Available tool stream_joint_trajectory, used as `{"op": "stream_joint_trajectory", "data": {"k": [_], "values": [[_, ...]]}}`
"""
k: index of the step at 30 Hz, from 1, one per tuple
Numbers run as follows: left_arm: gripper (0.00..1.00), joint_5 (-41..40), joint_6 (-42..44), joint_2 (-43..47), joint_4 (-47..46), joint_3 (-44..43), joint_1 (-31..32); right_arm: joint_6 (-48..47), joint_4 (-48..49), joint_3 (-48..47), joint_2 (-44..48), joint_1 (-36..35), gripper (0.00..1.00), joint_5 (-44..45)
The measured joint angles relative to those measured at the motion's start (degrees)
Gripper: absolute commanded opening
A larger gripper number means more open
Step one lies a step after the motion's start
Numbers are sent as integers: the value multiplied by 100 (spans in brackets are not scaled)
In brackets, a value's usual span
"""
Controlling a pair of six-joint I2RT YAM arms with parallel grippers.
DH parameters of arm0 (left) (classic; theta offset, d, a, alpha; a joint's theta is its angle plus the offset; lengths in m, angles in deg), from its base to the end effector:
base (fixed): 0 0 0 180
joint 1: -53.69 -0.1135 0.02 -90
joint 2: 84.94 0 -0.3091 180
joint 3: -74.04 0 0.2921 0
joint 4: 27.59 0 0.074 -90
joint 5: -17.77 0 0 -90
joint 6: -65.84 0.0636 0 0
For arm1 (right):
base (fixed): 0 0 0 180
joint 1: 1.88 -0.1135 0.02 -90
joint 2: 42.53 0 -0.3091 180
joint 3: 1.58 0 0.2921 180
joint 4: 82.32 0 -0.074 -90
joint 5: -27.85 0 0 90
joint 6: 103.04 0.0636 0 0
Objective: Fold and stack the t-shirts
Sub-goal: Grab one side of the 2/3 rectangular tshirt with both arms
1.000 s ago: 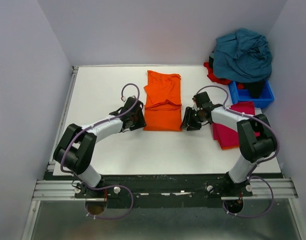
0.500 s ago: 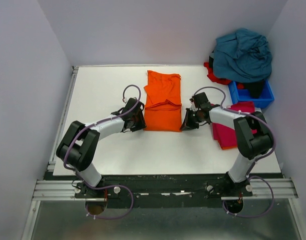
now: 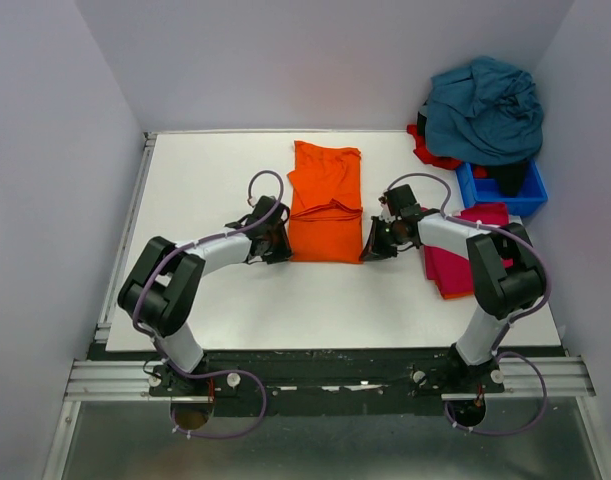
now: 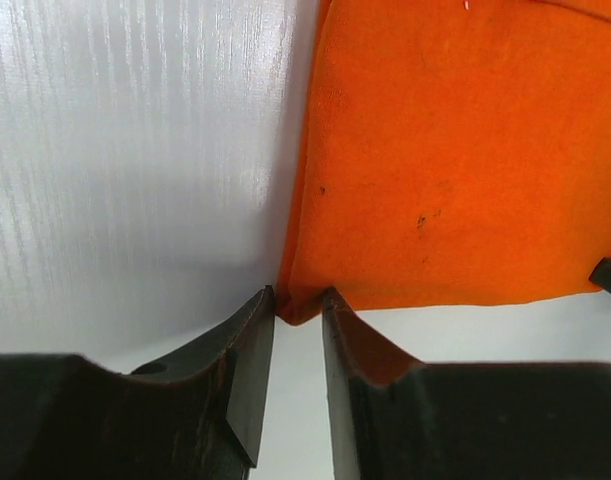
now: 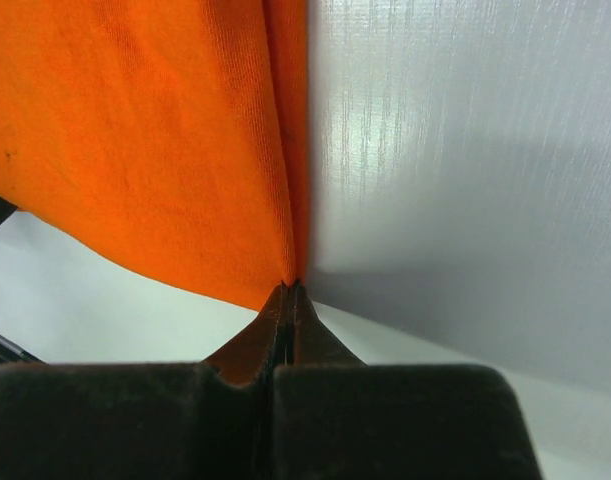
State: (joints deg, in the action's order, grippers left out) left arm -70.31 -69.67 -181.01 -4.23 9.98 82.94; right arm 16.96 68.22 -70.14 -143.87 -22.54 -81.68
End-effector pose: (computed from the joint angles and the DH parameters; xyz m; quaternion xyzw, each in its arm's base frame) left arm 0.3292 -0.1868 0.1528 -0.1301 0.9457 -0.1934 0.2268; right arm 0.3562 0.1571 0.1399 0.0373 0.9569 0.2500 0.1432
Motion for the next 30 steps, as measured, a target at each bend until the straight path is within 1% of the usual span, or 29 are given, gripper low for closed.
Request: {"op": "stream_joint_trajectory", "data": {"k": [1,2,4,10,14,18,22,25,30], "values": [[25,0,-2,-13,-15,2,0,0,0,0,0,0,1,-2],[15,2,-11,-39,-52,2,0,0,0,0,0,-2,1,-4],[0,39,-57,-101,-173,4,0,0,0,0,0,-9,1,-11],[0,24,-17,-111,-254,2,2,-13,-164,-42,28,-35,1,-20],[0,-162,96,70,149,-142,11,-57,-614,-389,168,-35,1,-4],[0,-334,223,656,629,-557,13,-109,-997,-968,588,-35,1,79],[0,-378,264,1440,767,-693,55,-114,-1137,-1134,1473,-35,1,109],[0,-444,260,1751,855,-675,293,-114,-1132,-890,2020,-35,1,72],[0,-463,122,1829,1029,-79,879,-109,-1165,304,2455,-35,1,-129]]}}
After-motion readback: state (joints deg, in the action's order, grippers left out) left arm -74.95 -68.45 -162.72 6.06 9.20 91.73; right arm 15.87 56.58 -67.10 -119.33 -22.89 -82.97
